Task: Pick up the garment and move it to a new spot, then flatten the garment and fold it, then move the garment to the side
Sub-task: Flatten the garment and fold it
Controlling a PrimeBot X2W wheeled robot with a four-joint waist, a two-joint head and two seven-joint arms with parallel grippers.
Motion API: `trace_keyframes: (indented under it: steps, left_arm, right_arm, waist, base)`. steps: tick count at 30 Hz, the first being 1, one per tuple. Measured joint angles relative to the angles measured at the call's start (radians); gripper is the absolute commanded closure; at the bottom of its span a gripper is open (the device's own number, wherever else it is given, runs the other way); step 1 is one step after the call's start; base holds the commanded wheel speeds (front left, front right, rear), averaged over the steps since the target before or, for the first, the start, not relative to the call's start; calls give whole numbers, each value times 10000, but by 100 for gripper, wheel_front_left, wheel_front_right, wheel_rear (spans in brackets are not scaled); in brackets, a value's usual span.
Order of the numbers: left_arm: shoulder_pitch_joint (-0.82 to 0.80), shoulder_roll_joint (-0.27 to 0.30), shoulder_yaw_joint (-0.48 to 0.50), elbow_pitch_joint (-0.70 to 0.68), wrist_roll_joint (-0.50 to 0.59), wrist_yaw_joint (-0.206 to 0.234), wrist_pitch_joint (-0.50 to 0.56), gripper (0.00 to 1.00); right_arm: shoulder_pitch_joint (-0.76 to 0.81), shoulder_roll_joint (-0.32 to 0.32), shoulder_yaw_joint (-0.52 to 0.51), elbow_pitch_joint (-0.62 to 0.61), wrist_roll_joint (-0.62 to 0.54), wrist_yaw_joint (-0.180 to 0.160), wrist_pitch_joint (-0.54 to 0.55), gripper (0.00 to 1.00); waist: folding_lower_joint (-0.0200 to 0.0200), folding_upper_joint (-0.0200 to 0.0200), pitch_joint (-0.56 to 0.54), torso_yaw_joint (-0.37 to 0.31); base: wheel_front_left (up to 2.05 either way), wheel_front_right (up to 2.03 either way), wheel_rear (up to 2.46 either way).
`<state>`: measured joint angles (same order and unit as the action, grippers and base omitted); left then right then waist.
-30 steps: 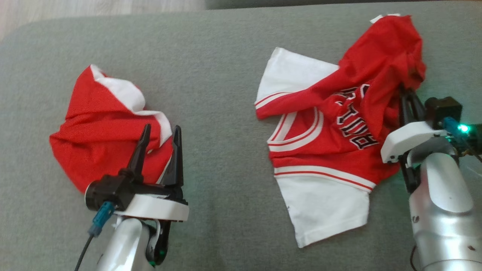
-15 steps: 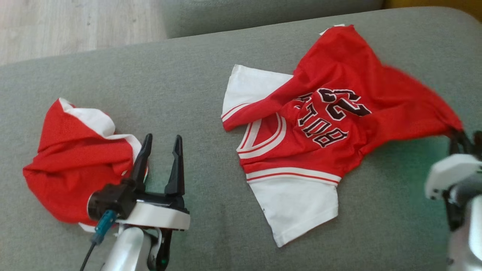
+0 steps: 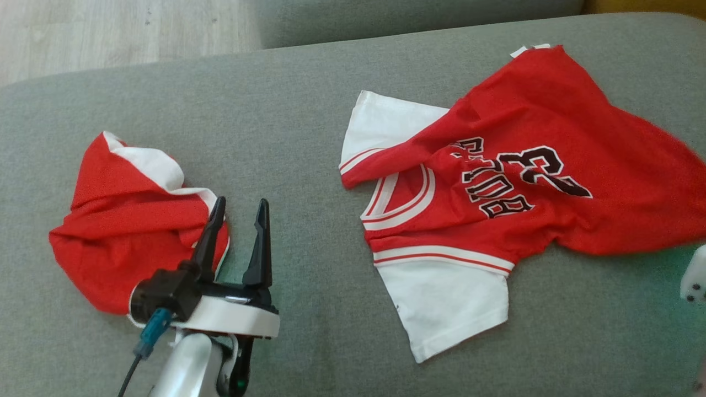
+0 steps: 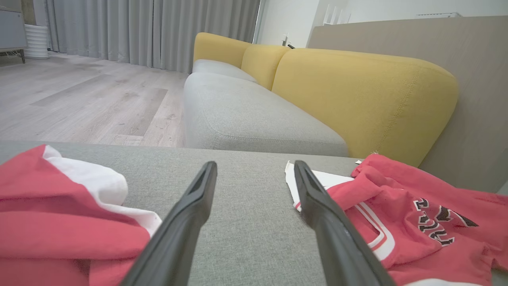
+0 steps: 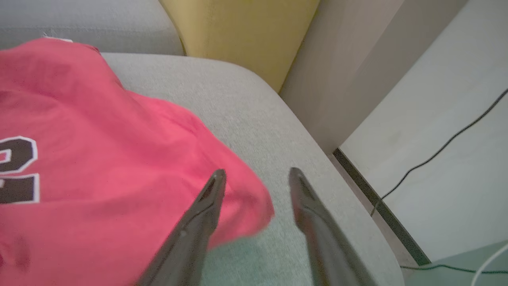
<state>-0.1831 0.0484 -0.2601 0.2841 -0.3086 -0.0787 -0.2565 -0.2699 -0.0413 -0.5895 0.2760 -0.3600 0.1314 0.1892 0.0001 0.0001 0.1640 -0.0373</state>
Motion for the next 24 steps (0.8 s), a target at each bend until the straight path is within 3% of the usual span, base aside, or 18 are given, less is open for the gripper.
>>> trace_keyframes:
  steps: [6,11,18,24]
  left_arm:
    - [1,0,52,6,2,-2,0,0]
    - [6,2,107,2,17,2,0,0]
    - [6,10,186,-33,127,-6,0,0]
    - [-105,10,-173,75,305,-105,2,0]
  right_arm:
    - [-308,2,102,-221,4,0,-869,0]
    - [-258,0,1670,-529,1553,0,-2148,0]
    - [1093,-2,4057,-842,4844,0,-3699,0]
    - [1579,-2,4890,-899,5373,0,-4194,0]
  waist:
    - [0,0,-67,19]
    - [-1,0,-235,-87]
    - [-1,0,-286,-487]
    - [-1,0,-107,-727]
  base:
    - [0,0,0]
    - [0,0,0]
    - [0,0,0]
    - [0,0,0]
